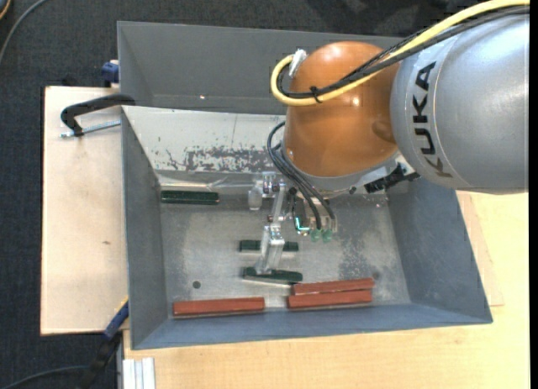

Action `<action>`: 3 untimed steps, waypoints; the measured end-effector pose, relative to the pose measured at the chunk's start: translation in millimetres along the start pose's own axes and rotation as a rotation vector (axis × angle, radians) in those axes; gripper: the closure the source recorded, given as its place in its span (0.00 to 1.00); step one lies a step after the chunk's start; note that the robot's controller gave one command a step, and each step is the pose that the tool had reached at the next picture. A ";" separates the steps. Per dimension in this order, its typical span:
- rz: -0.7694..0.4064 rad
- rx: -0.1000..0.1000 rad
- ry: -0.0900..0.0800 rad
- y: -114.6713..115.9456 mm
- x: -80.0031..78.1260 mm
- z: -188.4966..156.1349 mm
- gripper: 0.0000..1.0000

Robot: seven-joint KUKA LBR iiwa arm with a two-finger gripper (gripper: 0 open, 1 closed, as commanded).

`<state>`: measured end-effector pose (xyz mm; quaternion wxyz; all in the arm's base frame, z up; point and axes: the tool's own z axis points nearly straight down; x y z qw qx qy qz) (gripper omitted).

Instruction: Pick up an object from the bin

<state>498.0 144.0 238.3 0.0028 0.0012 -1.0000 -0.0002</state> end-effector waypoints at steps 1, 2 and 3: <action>-0.016 0.002 0.001 -73.5 -12.7 164.7 0.00; -0.018 -0.001 -0.006 -70.9 -14.4 160.3 1.00; -0.021 -0.003 -0.020 -56.3 -25.8 34.0 1.00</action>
Offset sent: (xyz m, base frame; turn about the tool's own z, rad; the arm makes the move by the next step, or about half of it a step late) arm 0.0132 -0.0717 -0.1610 -0.0186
